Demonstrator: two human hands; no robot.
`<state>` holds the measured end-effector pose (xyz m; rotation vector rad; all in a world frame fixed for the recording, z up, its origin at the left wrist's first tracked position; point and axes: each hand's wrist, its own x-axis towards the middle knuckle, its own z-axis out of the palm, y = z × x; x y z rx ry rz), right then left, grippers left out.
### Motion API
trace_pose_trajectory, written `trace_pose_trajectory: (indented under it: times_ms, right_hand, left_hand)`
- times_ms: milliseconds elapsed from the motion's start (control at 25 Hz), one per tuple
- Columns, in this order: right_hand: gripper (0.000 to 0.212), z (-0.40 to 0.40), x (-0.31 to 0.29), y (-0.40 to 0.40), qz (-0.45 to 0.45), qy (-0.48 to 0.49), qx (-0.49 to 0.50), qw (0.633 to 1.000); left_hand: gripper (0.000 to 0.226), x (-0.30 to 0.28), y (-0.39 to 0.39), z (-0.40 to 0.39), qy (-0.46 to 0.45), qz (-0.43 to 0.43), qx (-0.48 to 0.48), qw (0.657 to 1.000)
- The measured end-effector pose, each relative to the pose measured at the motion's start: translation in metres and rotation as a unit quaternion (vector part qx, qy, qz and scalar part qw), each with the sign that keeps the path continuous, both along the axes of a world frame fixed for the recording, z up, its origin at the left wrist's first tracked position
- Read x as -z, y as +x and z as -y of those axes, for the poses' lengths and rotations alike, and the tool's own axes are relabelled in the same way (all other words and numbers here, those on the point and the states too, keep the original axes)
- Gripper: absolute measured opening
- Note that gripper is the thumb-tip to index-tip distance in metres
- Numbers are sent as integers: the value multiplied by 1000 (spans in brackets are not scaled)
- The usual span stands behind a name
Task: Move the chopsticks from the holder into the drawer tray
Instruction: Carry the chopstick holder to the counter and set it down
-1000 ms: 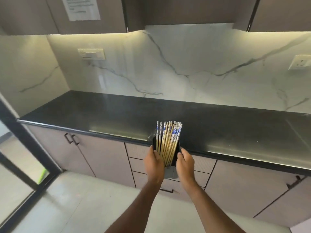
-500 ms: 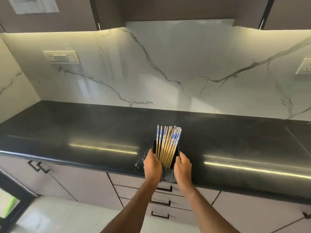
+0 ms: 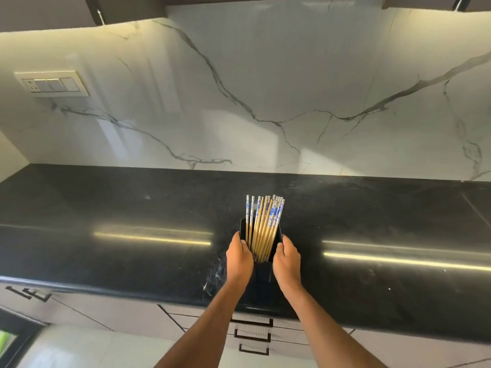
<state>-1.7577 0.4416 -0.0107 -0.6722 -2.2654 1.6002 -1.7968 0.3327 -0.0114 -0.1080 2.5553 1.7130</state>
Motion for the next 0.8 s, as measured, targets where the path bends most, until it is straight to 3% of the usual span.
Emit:
trace_pose_trajectory:
  times_ms: [240,520,600,680,800]
  right_hand:
    - [26,2,1,-23,15,8,19,1000]
    - [30,9,4,-32,16,1,47,999]
    - [41,11,7,-26,24,11,55,998]
    - [51,14,13,-9,16,64,71,995]
    - [49,21,23,26,-27,223,75,971]
  left_hand:
    - [37,-1,-24,1,19,-13,12,1000]
    - [29,3,-39,13,30,-15,63,997]
    - [31,4,-37,20,-2,-9,68,998]
    - [44,8,-25,33,-61,-36,65,995]
    - [46,17,4,62,-134,-117,87,980]
